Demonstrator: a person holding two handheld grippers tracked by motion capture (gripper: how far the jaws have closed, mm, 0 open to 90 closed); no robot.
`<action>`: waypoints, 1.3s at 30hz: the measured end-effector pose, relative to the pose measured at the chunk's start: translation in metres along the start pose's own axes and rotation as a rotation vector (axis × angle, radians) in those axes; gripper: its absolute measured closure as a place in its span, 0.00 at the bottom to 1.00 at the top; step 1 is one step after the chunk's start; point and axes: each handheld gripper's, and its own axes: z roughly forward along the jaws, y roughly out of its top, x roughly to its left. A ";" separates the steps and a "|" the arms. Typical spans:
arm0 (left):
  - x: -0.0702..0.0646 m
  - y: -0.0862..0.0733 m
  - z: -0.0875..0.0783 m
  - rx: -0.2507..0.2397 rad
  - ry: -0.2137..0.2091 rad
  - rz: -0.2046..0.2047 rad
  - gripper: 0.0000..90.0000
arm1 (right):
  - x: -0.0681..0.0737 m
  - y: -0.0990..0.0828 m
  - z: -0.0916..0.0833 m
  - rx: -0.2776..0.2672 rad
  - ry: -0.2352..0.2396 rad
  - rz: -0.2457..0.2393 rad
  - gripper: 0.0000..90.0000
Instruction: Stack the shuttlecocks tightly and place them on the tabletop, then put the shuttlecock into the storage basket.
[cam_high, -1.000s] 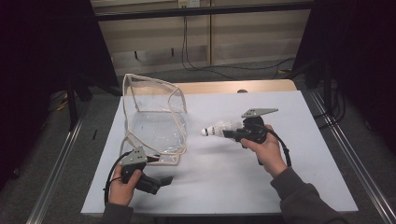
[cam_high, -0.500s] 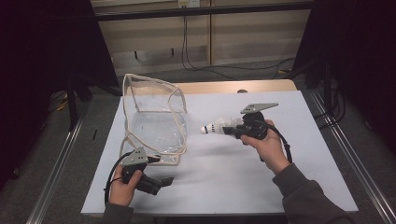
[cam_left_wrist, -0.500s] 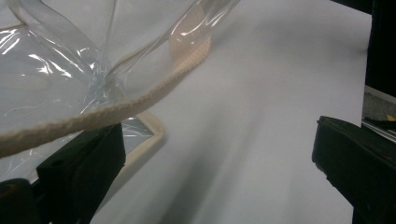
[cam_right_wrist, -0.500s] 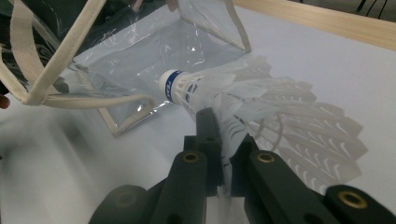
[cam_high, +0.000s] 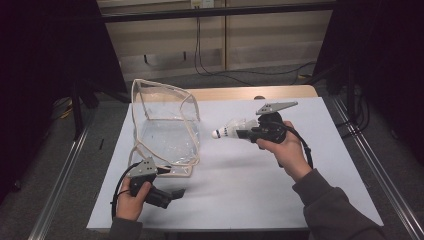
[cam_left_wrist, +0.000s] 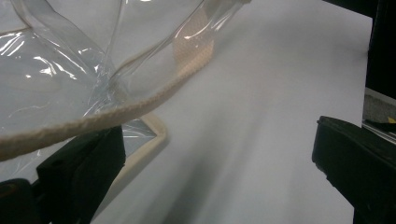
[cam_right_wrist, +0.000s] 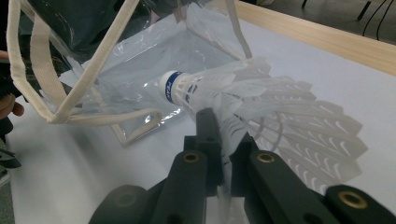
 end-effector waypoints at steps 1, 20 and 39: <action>0.000 0.000 0.000 0.000 0.000 0.000 0.03 | 0.000 0.001 0.000 0.000 0.002 -0.002 0.98; -0.001 0.000 0.000 -0.005 -0.004 -0.001 0.03 | 0.011 0.026 -0.006 -0.010 0.017 -0.027 0.98; 0.001 0.000 -0.001 -0.005 -0.004 -0.002 0.03 | 0.018 0.042 -0.004 -0.012 0.027 -0.047 0.98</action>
